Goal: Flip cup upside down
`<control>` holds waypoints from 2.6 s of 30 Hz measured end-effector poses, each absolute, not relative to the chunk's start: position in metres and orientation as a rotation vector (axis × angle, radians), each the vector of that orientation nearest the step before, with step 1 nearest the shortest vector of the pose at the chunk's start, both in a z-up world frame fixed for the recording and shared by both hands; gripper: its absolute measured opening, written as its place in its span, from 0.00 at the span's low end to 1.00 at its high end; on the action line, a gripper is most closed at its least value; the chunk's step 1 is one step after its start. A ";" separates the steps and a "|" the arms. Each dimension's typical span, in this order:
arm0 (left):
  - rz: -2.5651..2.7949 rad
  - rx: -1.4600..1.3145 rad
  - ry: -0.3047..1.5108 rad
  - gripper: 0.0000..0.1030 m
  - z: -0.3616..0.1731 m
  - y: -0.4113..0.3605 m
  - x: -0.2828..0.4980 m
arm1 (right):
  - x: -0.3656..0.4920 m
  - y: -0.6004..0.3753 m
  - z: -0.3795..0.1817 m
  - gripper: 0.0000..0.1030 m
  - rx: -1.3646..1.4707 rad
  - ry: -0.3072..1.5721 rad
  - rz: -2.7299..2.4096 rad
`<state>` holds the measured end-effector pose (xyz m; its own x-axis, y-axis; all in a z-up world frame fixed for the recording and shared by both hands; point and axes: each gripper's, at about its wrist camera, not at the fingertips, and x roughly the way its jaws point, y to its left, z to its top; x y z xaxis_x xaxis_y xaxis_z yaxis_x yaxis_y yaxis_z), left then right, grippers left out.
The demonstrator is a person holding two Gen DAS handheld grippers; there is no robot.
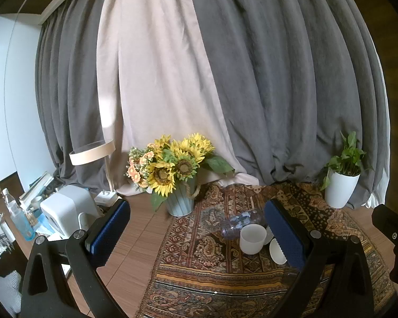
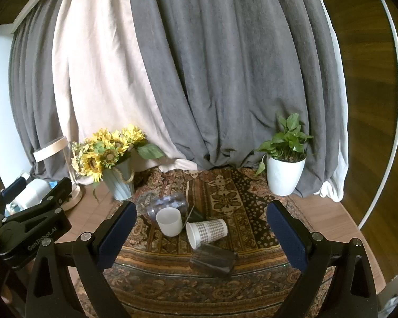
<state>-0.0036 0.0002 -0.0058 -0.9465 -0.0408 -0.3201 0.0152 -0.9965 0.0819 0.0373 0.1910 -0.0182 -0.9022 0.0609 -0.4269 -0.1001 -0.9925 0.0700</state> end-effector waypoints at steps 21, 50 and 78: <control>-3.058 0.504 -0.122 1.00 -0.003 0.007 -0.008 | 0.034 0.190 -0.017 0.96 -0.667 0.141 2.977; -2.890 0.765 -0.107 1.00 -0.035 0.047 -0.024 | -0.010 0.227 -0.046 0.96 -1.047 0.087 3.016; -2.419 1.237 0.008 1.00 -0.158 0.087 -0.066 | -0.143 0.221 -0.205 0.95 -2.252 -0.453 2.763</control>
